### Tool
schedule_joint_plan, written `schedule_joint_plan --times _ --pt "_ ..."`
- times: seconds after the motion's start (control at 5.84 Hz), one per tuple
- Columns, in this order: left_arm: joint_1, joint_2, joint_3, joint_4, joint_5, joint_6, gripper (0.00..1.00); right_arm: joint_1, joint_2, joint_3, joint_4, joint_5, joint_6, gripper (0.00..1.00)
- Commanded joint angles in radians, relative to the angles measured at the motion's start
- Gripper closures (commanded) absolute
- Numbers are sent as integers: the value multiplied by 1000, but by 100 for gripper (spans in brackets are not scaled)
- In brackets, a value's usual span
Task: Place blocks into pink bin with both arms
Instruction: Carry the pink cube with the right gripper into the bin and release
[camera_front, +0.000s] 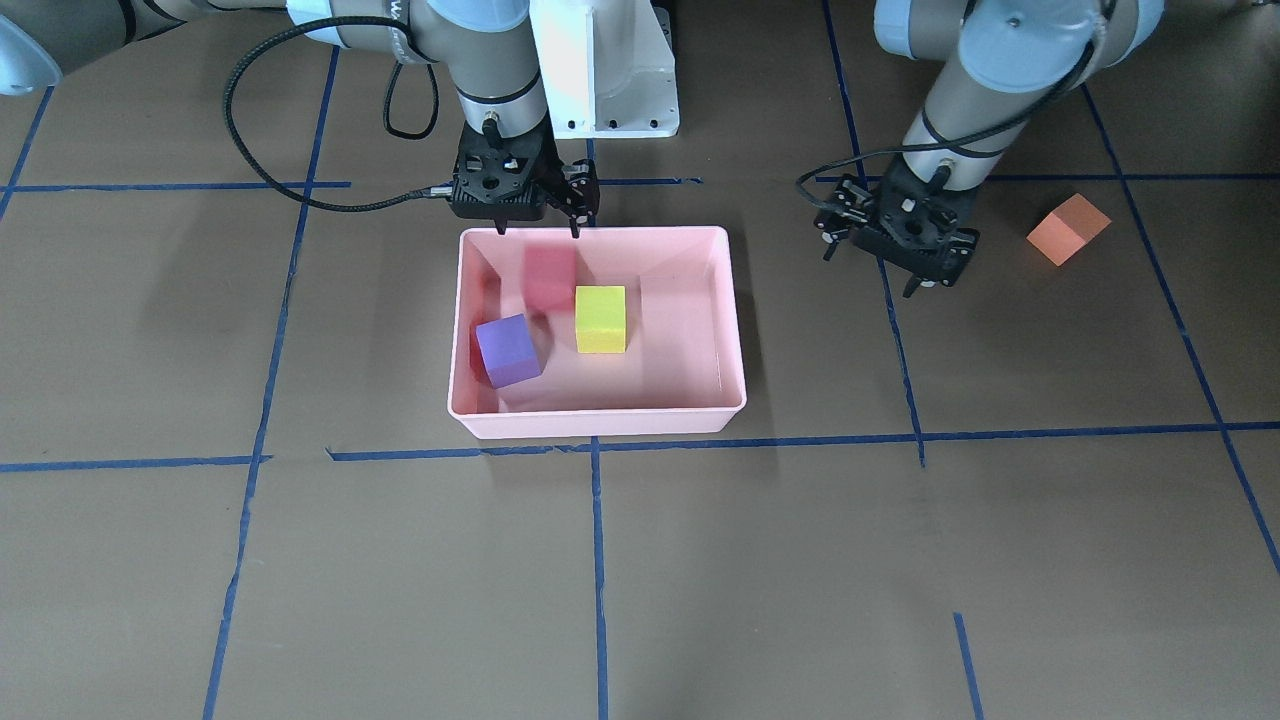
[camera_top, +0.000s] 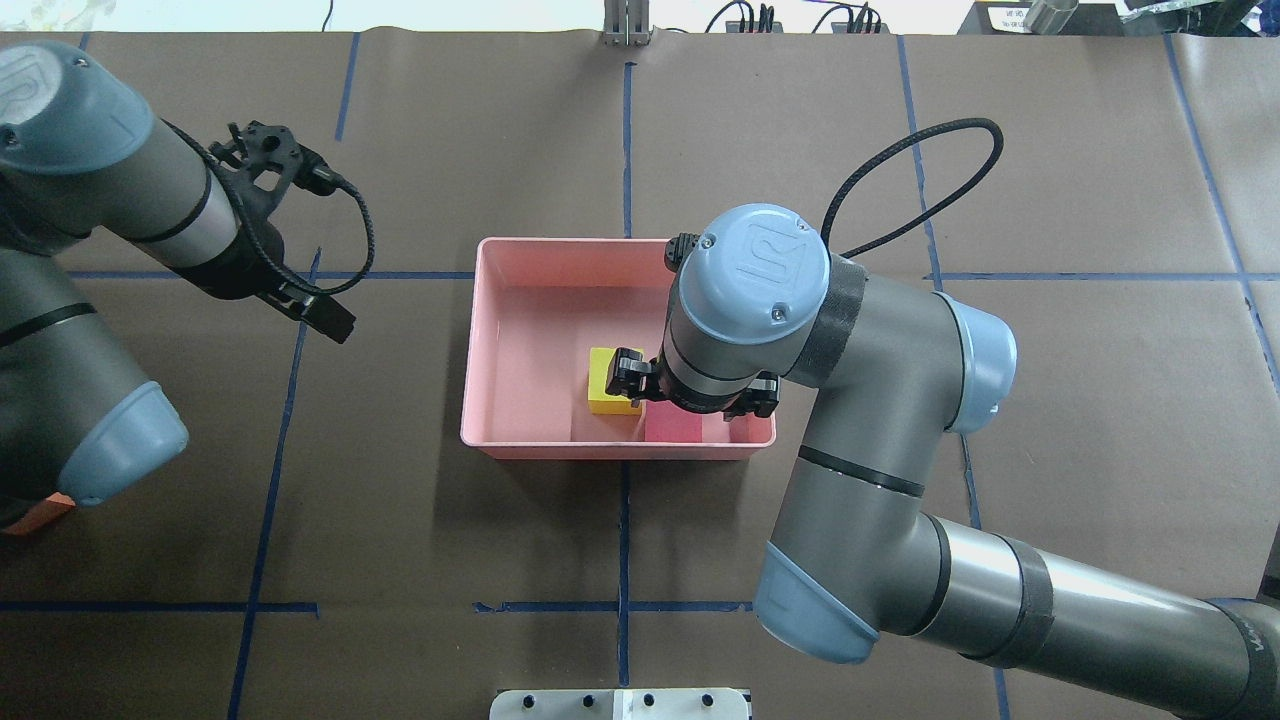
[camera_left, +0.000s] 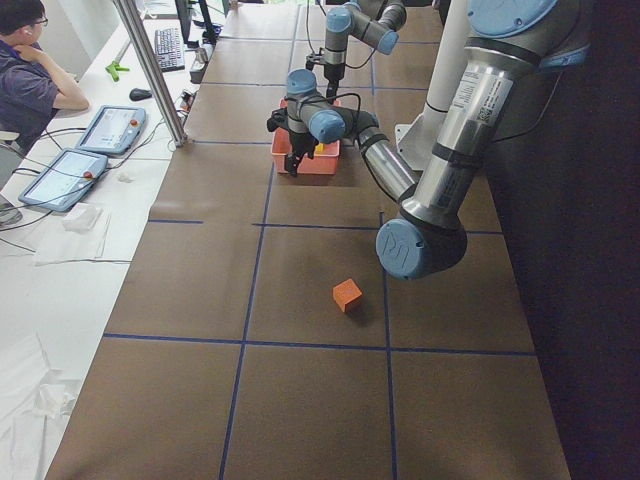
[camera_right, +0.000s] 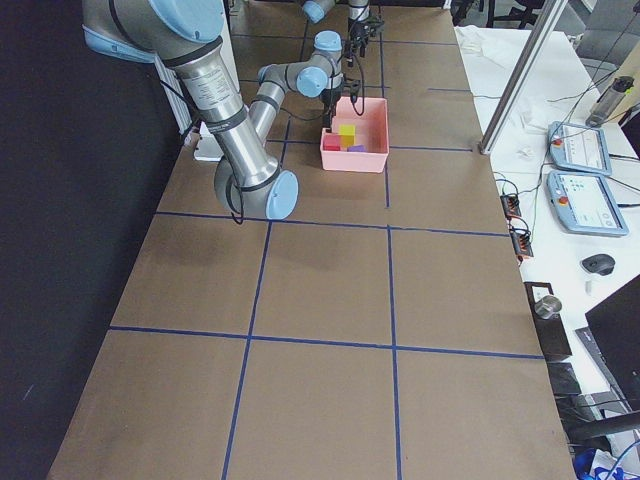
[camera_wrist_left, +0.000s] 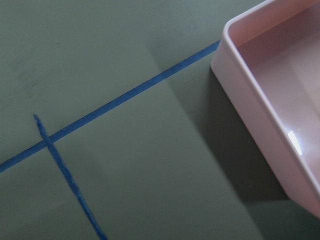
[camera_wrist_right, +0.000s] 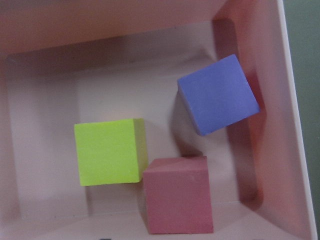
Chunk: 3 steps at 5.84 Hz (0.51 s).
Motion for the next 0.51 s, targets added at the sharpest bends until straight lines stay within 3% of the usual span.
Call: schedule_joint_plan --times 0.0,0.17,0.34 --pt "-100 123 -38 -5 -43 110 0 67 2 9 -71 47 -138 0" --pt "-138 214 -50 -42 -43 150 0 152 -23 9 -76 128 -247 0" --pt "-139 351 -60 -209 -42 152 0 223 -61 12 -76 177 -385 0"
